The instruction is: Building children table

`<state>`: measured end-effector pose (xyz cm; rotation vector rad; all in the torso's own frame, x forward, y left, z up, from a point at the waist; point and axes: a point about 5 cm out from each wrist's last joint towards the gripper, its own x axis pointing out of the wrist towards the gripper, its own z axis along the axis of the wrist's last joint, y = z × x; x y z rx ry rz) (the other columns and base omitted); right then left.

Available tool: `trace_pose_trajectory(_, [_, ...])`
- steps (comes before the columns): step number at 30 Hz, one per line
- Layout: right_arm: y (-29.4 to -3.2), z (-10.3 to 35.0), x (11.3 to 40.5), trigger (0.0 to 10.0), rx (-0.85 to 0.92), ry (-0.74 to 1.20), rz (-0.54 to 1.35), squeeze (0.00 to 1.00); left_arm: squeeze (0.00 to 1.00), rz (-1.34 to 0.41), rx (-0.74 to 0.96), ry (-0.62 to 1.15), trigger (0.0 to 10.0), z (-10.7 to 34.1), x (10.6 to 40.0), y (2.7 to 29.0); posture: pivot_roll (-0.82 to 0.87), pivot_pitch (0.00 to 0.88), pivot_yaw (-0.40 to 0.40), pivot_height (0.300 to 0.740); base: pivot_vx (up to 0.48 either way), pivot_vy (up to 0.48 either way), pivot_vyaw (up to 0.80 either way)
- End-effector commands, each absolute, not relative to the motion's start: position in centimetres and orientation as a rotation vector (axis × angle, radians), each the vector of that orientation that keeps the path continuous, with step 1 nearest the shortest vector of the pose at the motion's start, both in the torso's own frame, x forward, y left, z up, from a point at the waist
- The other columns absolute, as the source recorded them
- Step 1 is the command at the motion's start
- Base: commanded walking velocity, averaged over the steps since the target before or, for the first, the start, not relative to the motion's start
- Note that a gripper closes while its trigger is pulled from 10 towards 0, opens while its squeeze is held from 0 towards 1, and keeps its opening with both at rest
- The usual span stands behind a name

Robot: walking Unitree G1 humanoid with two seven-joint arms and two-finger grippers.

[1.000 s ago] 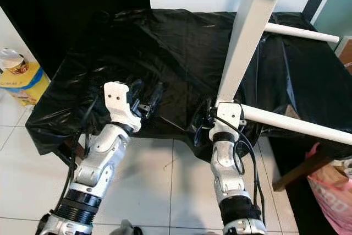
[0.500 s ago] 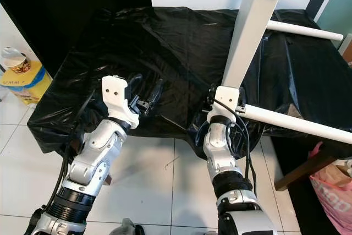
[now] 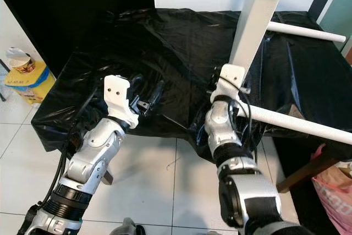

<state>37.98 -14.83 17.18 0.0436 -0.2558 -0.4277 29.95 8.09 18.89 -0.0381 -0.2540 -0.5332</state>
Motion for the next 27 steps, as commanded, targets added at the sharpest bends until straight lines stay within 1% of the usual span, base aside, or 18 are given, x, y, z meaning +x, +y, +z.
trace_pose_trajectory(1, [-14.8, 16.9, 38.3, 10.0, 0.07, -0.214, -0.419, 0.0, 0.0, -0.686, 0.006, -0.239, 10.0, 18.7, 29.9, 7.7, 0.11, 0.0, 0.016, 0.74, 0.0, 0.0, 0.0])
trace_pose_trajectory(6, [-15.1, 17.1, 38.7, 10.0, 0.07, -0.19, -0.419, 0.0, 0.0, -0.67, 0.01, -0.241, 10.0, 18.9, 30.0, 8.0, 0.11, 0.004, 0.02, 0.74, 0.0, 0.0, 0.0])
trace_pose_trajectory(7, [-15.2, 17.1, 38.8, 6.0, 0.068, -0.182, -0.418, 0.0, 0.0, -0.667, 0.01, -0.242, 10.0, 19.1, 30.0, 8.0, 0.12, 0.006, 0.021, 0.74, 0.0, 0.0, 0.0])
trace_pose_trajectory(8, [-15.2, 17.1, 38.8, 6.0, 0.068, -0.182, -0.418, 0.0, 0.0, -0.667, 0.01, -0.242, 10.0, 19.1, 30.0, 8.0, 0.12, 0.006, 0.021, 0.74, 0.0, 0.0, 0.0])
trace_pose_trajectory(9, [-15.3, 17.1, 39.0, 2.0, 0.067, -0.172, -0.408, 0.0, 0.0, -0.663, 0.012, -0.244, 10.0, 19.1, 30.0, 8.1, 0.12, 0.009, 0.023, 0.74, 0.0, 0.0, 0.0])
trace_pose_trajectory(10, [-15.3, 17.1, 39.1, 0.0, 0.063, -0.166, -0.39, 0.0, 0.0, -0.658, 0.014, -0.245, 10.0, 19.2, 30.0, 8.3, 0.12, 0.014, 0.023, 0.74, 0.0, 0.0, 0.0])
trace_pose_trajectory(18, [-14.3, 17.2, 39.4, 0.0, 0.051, -0.164, -0.274, 0.0, 0.0, -0.63, 0.037, -0.261, 10.0, 20.0, 29.9, 9.6, 0.13, 0.029, 0.021, 0.74, 0.0, 0.0, 0.0])
trace_pose_trajectory(20, [-13.4, 17.3, 39.4, 0.0, 0.043, -0.18, -0.218, 0.0, 0.0, -0.633, 0.048, -0.268, 10.0, 20.4, 29.8, 10.5, 0.13, 0.032, 0.016, 0.74, 0.0, 0.0, 0.0])
trace_pose_trajectory(21, [-13.4, 17.3, 39.4, 0.0, 0.043, -0.18, -0.218, 0.0, 0.0, -0.633, 0.048, -0.268, 10.0, 20.4, 29.8, 10.5, 0.13, 0.032, 0.016, 0.74, 0.0, 0.0, 0.0])
trace_pose_trajectory(23, [-12.3, 17.4, 39.3, 0.0, 0.04, -0.198, -0.161, 0.0, 0.0, -0.649, 0.06, -0.265, 10.0, 20.6, 29.7, 11.3, 0.13, 0.036, 0.011, 0.74, 0.0, 0.0, 0.0])
trace_pose_trajectory(24, [-12.3, 17.4, 39.3, 0.0, 0.04, -0.198, -0.161, 0.0, 0.0, -0.649, 0.06, -0.265, 10.0, 20.6, 29.7, 11.3, 0.13, 0.036, 0.011, 0.74, 0.0, 0.0, 0.0])
trace_pose_trajectory(26, [-10.5, 17.4, 39.0, 0.0, 0.025, -0.22, -0.074, 0.0, 0.0, -0.675, 0.086, -0.262, 10.0, 20.9, 29.5, 12.3, 0.13, 0.039, 0.007, 0.74, 0.0, 0.0, 0.0])
trace_pose_trajectory(27, [-10.5, 17.4, 39.0, 0.0, 0.025, -0.22, -0.074, 0.0, 0.0, -0.675, 0.086, -0.262, 10.0, 20.9, 29.5, 12.3, 0.13, 0.039, 0.007, 0.74, 0.0, 0.0, 0.0])
